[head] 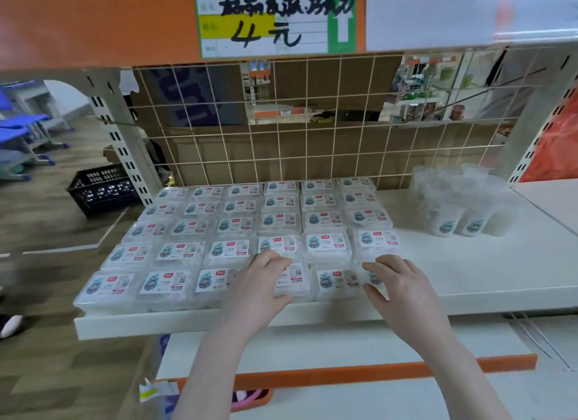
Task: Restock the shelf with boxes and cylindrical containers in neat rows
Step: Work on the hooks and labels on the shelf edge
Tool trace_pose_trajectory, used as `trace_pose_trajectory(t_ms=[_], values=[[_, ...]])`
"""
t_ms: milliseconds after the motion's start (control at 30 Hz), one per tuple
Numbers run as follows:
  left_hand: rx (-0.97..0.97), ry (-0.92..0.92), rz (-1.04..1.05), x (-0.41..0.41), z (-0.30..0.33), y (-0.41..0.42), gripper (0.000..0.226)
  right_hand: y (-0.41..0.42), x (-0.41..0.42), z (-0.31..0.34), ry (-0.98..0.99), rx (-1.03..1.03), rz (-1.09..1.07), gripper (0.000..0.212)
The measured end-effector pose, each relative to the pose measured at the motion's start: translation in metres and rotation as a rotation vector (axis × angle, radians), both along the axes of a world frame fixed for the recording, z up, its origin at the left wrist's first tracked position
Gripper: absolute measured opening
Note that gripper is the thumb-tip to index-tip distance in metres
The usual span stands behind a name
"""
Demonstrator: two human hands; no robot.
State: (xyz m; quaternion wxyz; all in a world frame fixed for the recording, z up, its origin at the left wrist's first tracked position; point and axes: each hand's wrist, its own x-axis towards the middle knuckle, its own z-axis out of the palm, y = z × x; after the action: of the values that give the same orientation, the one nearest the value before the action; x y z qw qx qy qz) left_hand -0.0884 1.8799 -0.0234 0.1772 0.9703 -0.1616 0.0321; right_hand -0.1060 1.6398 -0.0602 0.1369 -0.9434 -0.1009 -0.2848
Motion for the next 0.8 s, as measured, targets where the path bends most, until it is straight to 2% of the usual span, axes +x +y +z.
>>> trace_pose_trajectory(t_ms=[567,800], values=[[-0.003,-0.022,0.008,-0.001,-0.007,0.004,0.059,-0.038,-0.041,-0.002,0.016,-0.008,-0.161,0.038],[0.010,-0.069,0.050,-0.017,0.010,-0.028,0.055,-0.082,-0.046,0.002,-0.008,0.025,-0.267,0.036]])
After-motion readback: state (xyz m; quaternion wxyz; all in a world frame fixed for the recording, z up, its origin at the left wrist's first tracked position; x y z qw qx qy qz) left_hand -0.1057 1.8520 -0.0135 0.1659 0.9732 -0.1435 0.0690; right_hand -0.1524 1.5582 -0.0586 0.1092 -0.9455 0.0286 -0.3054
